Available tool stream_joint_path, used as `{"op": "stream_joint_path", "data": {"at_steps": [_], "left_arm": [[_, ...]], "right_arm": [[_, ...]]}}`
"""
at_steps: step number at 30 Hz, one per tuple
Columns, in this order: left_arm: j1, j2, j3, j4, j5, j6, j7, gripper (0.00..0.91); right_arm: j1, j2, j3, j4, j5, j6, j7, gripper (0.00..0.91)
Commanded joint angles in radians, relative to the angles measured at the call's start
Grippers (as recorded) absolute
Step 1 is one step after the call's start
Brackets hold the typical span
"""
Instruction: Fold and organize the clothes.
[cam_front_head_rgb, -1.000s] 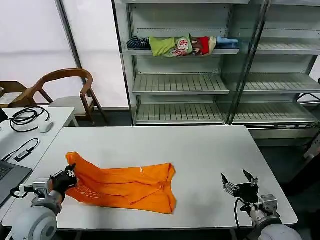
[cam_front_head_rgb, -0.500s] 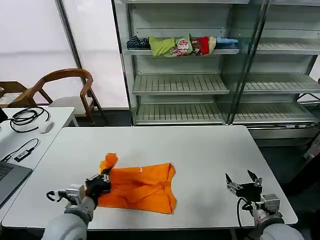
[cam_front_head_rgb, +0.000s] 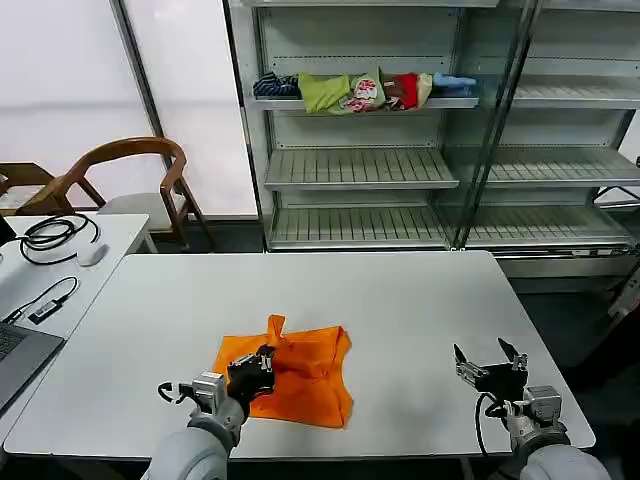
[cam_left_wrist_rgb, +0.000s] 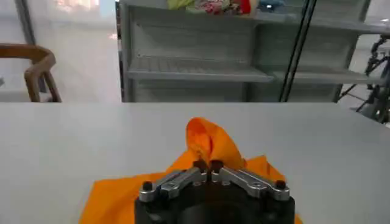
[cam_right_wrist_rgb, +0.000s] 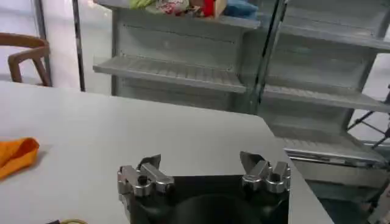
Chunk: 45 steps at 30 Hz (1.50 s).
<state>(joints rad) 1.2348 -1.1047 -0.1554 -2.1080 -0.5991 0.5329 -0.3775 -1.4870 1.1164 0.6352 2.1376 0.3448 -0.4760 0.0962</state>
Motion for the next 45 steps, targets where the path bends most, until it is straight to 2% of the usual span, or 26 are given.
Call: {"op": "stream_joint_path", "data": {"at_steps": [1, 18, 19, 20, 21, 26, 36, 42, 45], "left_arm": [[-0.075, -0.048, 0.082, 0.046, -0.001, 0.008, -0.001, 0.02], [-0.088, -0.09, 0.121, 0.096, -0.01, 0.006, -0.003, 0.03], [-0.089, -0.094, 0.122, 0.097, -0.008, 0.006, -0.003, 0.312], [-0.088, -0.099, 0.129, 0.096, -0.009, 0.0, -0.003, 0.736], [-0.086, -0.103, 0.134, 0.094, -0.011, -0.007, -0.001, 0.907], [-0.089, -0.129, 0.16, 0.093, -0.056, -0.086, 0.023, 0.907], [-0.089, -0.151, 0.151, 0.089, -0.069, -0.144, 0.056, 0.907], [-0.089, -0.107, 0.069, 0.026, -0.036, -0.16, 0.094, 0.907], [-0.07, -0.046, -0.025, 0.016, 0.002, -0.172, 0.124, 0.907]], "right_arm": [[0.001, -0.001, 0.003, 0.001, -0.001, -0.001, 0.0, 0.907], [-0.011, -0.006, 0.011, 0.01, 0.0, -0.001, -0.002, 0.907], [-0.011, -0.006, 0.011, 0.011, 0.0, -0.001, -0.003, 0.907], [-0.011, -0.007, 0.011, 0.012, 0.0, -0.001, -0.002, 0.907], [-0.011, -0.007, 0.012, 0.013, 0.0, -0.001, -0.002, 0.907], [-0.013, -0.009, 0.015, 0.017, 0.001, -0.002, -0.003, 0.907], [-0.022, -0.011, 0.023, 0.024, 0.004, 0.0, -0.006, 0.907], [-0.01, -0.01, 0.012, 0.023, 0.004, -0.001, -0.008, 0.907], [0.004, -0.011, 0.007, 0.019, 0.006, 0.0, -0.009, 0.907]]}}
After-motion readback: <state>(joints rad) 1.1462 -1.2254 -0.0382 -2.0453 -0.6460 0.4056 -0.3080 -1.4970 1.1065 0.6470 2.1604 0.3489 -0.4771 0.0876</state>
